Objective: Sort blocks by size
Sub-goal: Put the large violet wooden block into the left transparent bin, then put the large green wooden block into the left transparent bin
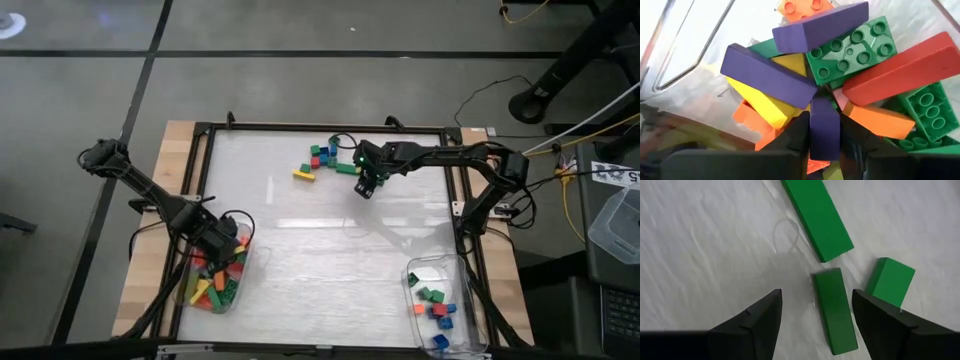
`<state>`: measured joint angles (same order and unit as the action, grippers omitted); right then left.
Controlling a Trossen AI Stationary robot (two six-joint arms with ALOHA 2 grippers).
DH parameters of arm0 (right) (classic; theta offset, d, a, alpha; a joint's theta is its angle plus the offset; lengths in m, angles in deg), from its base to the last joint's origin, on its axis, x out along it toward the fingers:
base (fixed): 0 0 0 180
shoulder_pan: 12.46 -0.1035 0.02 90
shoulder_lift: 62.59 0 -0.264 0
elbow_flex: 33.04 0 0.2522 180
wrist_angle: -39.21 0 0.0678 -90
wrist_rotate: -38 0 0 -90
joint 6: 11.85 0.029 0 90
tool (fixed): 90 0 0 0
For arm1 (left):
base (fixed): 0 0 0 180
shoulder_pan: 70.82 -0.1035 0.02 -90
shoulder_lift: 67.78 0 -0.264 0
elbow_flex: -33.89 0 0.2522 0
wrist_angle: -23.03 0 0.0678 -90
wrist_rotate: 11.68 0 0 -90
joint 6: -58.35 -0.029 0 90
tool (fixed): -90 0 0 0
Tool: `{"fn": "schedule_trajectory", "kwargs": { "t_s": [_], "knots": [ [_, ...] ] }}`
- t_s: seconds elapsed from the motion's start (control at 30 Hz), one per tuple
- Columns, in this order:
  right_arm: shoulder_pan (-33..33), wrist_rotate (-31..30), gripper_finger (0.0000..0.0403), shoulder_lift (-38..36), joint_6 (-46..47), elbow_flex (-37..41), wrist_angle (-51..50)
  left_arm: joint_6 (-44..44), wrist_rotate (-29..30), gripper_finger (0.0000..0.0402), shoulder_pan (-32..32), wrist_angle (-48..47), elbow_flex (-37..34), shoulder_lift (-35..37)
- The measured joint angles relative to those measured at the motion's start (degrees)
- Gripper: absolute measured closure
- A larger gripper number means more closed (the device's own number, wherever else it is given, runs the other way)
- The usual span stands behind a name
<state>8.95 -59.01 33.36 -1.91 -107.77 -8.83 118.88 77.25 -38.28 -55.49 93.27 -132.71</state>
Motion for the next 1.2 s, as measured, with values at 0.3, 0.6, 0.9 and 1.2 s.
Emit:
{"fn": "schedule_trajectory", "kwargs": {
  "t_s": [0.3,0.6,0.9,1.2],
  "knots": [
    [0.0,-2.0,0.0164,0.0,-4.3,0.0,-0.2,2.5,0.2,0.023,0.0,0.2,0.0,0.0],
    [0.0,-1.2,0.0164,2.7,-6.2,0.0,0.4,0.5,0.1,0.02,0.0,4.5,0.0,0.0],
    [0.7,-5.1,0.0164,7.6,-6.3,-0.1,1.5,0.5,0.1,0.0199,0.0,4.7,0.0,0.0],
    [3.5,8.2,0.0268,8.6,-6.0,-0.2,1.8,0.5,0.2,0.0199,0.0,10.0,0.0,0.0]
  ]
}}
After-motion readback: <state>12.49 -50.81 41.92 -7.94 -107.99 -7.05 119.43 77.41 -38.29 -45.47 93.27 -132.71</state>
